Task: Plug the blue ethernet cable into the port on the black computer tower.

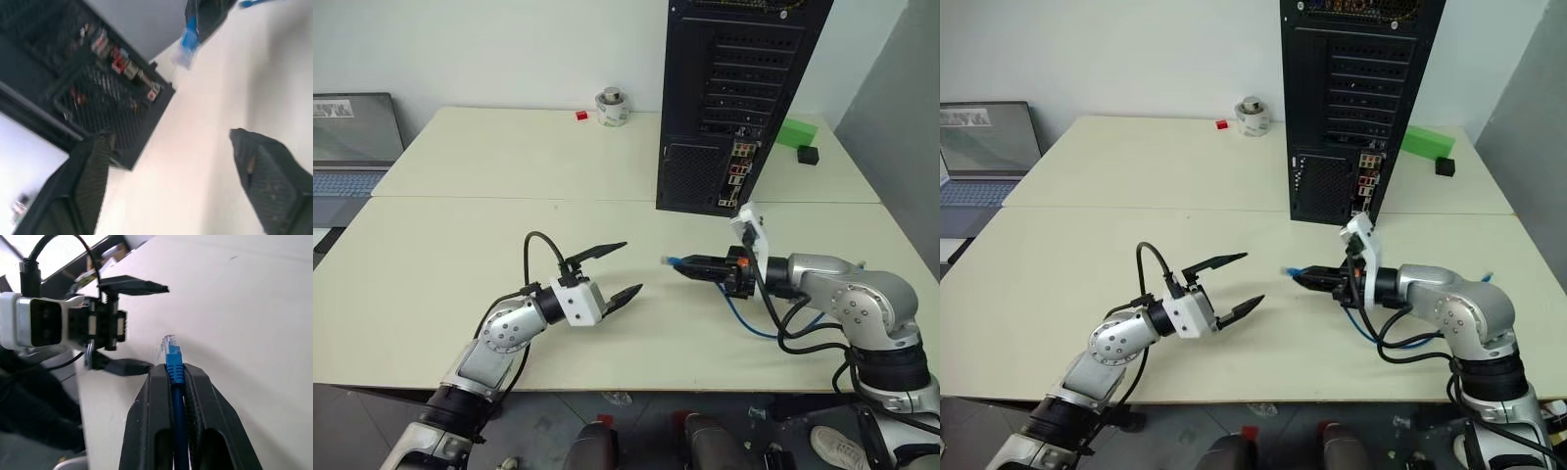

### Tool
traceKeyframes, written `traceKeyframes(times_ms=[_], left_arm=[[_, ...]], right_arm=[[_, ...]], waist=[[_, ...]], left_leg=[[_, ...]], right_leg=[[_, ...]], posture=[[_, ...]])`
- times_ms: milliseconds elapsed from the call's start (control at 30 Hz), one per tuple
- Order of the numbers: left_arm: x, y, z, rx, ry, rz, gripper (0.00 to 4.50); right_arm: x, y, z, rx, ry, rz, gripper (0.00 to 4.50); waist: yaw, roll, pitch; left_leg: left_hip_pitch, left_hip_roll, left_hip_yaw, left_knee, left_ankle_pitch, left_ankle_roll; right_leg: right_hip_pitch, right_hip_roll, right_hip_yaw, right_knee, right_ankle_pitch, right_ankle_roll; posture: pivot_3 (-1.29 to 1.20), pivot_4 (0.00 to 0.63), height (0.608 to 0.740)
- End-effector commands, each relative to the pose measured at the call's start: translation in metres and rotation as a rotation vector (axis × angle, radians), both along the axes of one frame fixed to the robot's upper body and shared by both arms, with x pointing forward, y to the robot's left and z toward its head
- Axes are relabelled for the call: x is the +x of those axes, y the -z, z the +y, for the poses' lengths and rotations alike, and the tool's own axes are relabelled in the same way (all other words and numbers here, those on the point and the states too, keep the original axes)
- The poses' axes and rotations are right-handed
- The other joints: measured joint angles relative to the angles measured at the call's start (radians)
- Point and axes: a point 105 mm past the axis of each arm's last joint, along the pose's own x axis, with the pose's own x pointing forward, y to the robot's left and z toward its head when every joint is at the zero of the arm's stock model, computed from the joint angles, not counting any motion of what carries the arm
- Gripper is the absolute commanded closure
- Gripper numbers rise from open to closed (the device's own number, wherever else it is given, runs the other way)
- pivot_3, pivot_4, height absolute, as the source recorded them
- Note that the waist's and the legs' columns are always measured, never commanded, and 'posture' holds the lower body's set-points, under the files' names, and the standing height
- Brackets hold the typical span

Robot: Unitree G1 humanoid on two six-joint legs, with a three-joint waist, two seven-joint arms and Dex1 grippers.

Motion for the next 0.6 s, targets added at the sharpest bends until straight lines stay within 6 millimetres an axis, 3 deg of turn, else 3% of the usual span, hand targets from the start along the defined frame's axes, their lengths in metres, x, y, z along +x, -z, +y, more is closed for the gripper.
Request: traceKeyframes(times_ms=[33, 167, 267, 600], left_arm=[[0.011, -0.024, -0.013, -0.208, -0.076, 0.152, 0.46], [0.016, -0.037, -0.038, -0.328, -0.052, 0.330, 0.46], [0.016, -0.034, -0.050, -0.257, -0.058, 0.369, 0.46], [0.031, -0.047, -0.057, -0.269, -0.118, 0.434, 0.46]], right_arm=[[0.018, -0.017, -0.019, 0.025, 0.217, -0.143, 4.47], [0.030, -0.023, -0.016, -0.039, 0.408, -0.290, 4.47], [0.036, -0.026, -0.012, -0.079, 0.524, -0.377, 4.47], [0.062, -0.041, -0.011, -0.090, 0.915, -0.513, 4.47]], waist=[[0.000, 0.000, 0.000], [-0.001, 0.000, 0.000], [-0.005, 0.000, 0.000], [-0.003, 0.001, 0.000]], left_leg=[[-0.001, 0.000, -0.001, 0.000, 0.000, 0.000], [-0.001, 0.000, -0.001, 0.001, 0.000, 0.000], [-0.001, 0.001, 0.000, 0.000, 0.000, 0.000], [-0.001, 0.001, 0.000, 0.000, 0.000, -0.001]], right_leg=[[0.000, 0.000, 0.000, 0.000, 0.000, 0.000], [0.000, 0.001, 0.000, 0.001, 0.000, 0.000], [-0.001, 0.003, 0.001, 0.001, 0.000, 0.000], [-0.002, 0.004, 0.002, 0.001, 0.000, 0.000]], posture=[[0.00, 0.150, 0.740], [0.00, 0.150, 0.740], [0.00, 0.150, 0.740], [0.00, 0.150, 0.740]])
